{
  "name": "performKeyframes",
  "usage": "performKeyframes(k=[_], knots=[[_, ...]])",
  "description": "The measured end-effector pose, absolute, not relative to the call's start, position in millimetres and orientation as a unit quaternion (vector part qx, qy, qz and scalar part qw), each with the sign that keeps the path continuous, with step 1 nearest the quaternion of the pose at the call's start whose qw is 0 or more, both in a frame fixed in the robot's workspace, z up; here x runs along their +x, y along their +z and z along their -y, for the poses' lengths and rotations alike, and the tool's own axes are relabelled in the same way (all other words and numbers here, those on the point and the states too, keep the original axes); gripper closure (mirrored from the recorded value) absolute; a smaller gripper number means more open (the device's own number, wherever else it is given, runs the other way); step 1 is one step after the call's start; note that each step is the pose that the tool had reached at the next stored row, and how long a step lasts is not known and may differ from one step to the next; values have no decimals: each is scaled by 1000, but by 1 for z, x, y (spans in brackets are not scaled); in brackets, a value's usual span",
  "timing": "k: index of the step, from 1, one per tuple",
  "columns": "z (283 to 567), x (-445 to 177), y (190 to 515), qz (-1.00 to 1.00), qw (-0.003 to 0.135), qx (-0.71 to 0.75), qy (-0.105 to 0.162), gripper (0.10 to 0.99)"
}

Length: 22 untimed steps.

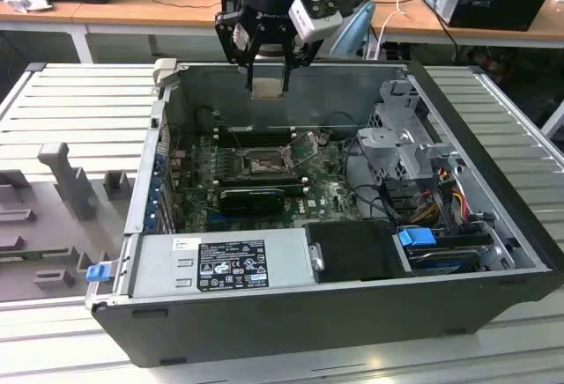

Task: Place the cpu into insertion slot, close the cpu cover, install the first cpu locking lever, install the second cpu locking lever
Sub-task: 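Place the cpu into insertion slot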

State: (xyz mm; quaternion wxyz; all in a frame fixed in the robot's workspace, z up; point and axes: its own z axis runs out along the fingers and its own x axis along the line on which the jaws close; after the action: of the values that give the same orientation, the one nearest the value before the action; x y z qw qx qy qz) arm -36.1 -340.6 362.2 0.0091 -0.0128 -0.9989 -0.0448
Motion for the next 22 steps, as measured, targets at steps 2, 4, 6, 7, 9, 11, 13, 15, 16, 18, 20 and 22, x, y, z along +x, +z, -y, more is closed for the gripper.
performKeyframes(k=[2, 4, 6, 7, 9, 11, 13, 15, 16, 18, 20, 22], knots=[[341, -36, 362, 999, 9, -19, -45, 557], [341, -36, 362, 999, 8, -28, -45, 557], [341, -36, 362, 998, 8, -32, -45, 557], [341, -36, 362, 998, 8, -34, -45, 557], [341, -36, 362, 998, 8, -37, -45, 557], [341, -36, 362, 998, 8, -41, -45, 557], [341, -36, 362, 998, 7, -49, -45, 557], [341, -36, 362, 997, 7, -55, -45, 557], [341, -36, 362, 997, 7, -59, -45, 557], [341, -36, 362, 997, 7, -62, -45, 557], [341, -36, 362, 997, 7, -66, -45, 557], [341, -36, 362, 996, 6, -73, -45, 557]])
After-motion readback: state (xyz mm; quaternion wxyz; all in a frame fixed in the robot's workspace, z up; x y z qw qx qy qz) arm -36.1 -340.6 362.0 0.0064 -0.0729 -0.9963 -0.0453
